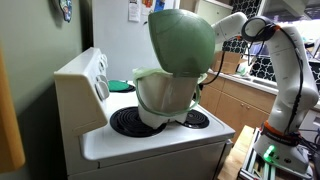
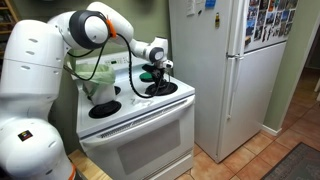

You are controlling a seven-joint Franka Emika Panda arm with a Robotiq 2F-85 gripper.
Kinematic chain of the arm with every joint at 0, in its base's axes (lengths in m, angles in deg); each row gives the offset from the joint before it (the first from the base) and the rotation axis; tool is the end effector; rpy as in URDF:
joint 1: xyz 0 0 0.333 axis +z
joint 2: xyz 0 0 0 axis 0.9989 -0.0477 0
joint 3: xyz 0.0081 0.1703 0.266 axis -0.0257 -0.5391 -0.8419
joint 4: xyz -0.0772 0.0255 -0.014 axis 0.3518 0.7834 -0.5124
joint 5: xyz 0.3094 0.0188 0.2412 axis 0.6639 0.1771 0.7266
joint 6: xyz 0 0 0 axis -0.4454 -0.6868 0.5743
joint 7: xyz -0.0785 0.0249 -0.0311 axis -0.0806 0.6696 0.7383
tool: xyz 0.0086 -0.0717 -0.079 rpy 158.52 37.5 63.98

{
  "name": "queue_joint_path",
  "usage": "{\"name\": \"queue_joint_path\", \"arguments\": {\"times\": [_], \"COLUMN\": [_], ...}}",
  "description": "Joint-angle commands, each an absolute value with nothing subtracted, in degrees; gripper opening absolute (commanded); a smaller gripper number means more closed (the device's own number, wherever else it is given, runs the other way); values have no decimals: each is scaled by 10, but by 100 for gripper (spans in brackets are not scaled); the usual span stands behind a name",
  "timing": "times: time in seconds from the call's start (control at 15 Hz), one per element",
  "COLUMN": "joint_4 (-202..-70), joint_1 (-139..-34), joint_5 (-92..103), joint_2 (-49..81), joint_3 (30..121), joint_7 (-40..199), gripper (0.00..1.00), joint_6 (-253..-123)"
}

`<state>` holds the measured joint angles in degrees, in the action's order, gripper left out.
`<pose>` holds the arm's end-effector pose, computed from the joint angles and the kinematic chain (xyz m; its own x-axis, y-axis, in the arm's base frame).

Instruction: Put the tissue paper inside the trash can

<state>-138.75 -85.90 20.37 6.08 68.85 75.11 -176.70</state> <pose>0.6750 0.0543 0.3442 0.9807 -0.1955 -0.0086 -0.1934 -0.9610 -0.1978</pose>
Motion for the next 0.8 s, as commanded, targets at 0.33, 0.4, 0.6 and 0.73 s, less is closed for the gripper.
{"name": "queue_joint_path", "arguments": {"times": [0.33, 0.4, 0.6, 0.73], "joint_4": [-1401, -1401, -1403, -1402], "joint_1": [-865, -865, -865, -865], "joint_5": [213, 213, 214, 213], "joint_2": [75, 76, 77, 76], "joint_3": [688, 688, 688, 688], "joint_7": [762, 762, 763, 765], "gripper": [42, 48, 43, 44], "joint_6": [-1751, -1750, -1750, -1748]}}
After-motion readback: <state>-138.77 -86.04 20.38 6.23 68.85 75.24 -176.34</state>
